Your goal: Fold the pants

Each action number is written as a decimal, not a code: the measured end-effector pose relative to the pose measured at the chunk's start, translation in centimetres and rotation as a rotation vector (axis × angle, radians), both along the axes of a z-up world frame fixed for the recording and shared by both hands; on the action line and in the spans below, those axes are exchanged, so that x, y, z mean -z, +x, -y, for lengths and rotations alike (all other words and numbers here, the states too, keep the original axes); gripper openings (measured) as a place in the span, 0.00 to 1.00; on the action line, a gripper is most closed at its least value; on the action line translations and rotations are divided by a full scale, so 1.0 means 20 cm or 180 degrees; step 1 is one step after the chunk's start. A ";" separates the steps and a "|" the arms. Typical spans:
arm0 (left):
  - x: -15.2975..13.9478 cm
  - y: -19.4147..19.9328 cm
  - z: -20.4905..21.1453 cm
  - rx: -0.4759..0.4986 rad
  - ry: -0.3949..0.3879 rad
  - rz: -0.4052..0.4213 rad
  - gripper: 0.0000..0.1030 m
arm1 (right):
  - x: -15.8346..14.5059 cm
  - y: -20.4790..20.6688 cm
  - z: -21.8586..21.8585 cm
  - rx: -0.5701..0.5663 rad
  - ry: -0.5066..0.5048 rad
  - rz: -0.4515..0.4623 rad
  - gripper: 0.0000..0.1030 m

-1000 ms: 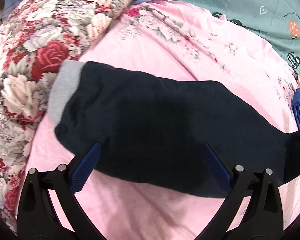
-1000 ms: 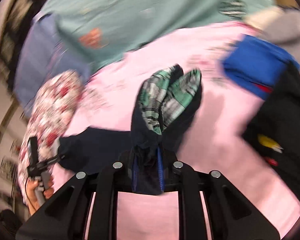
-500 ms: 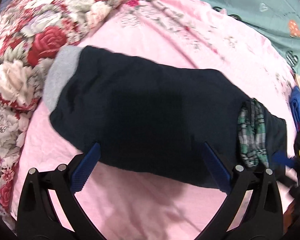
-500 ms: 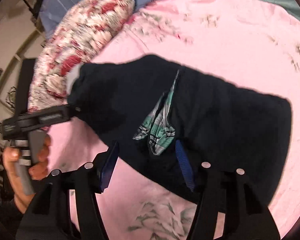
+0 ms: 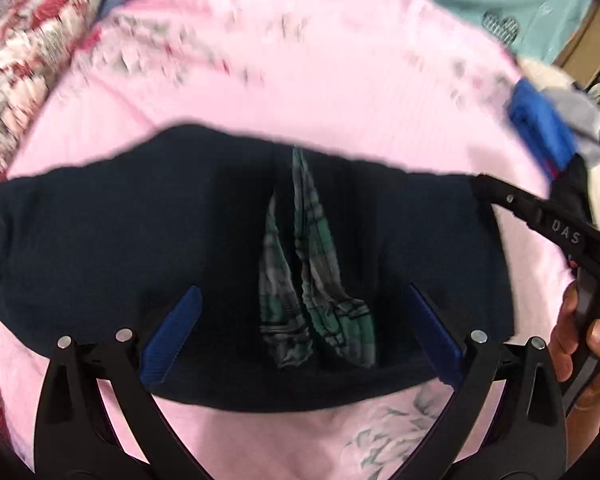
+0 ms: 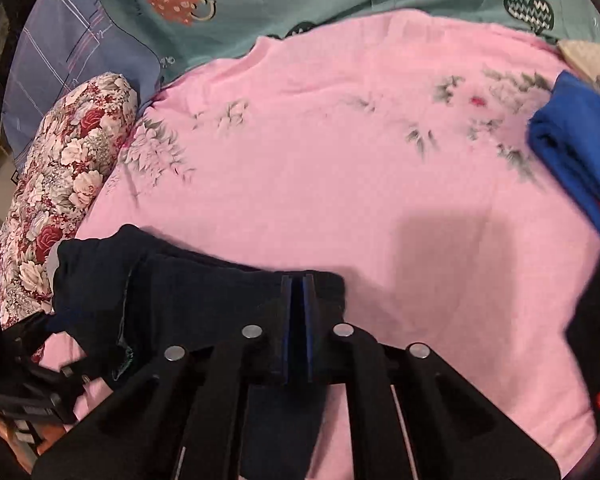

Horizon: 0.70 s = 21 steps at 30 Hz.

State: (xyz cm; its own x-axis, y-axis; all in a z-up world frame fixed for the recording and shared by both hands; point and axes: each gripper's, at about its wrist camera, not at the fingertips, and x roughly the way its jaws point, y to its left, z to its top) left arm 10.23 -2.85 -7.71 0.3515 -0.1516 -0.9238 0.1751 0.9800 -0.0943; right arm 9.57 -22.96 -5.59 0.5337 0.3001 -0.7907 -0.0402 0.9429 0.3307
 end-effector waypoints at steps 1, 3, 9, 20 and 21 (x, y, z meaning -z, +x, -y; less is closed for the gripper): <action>0.05 0.02 0.01 -0.0018 0.0123 -0.0070 0.98 | 0.03 0.02 0.00 0.0009 0.0001 -0.0053 0.11; 0.11 0.03 0.00 -0.0046 0.0196 -0.0103 0.98 | 0.06 0.02 0.02 -0.0048 -0.0020 0.0032 0.07; 0.06 -0.02 -0.20 -0.0329 -0.0168 -0.0238 0.98 | 0.04 -0.07 0.24 0.0402 0.0005 0.0038 0.23; 0.08 -0.10 -0.28 -0.0383 -0.0026 -0.0242 0.98 | 0.10 -0.13 -0.02 -0.0351 -0.0224 -0.0136 0.48; 0.06 -0.10 -0.28 -0.0377 -0.0020 -0.0229 0.98 | 0.11 -0.13 -0.03 -0.0334 -0.0246 -0.0120 0.48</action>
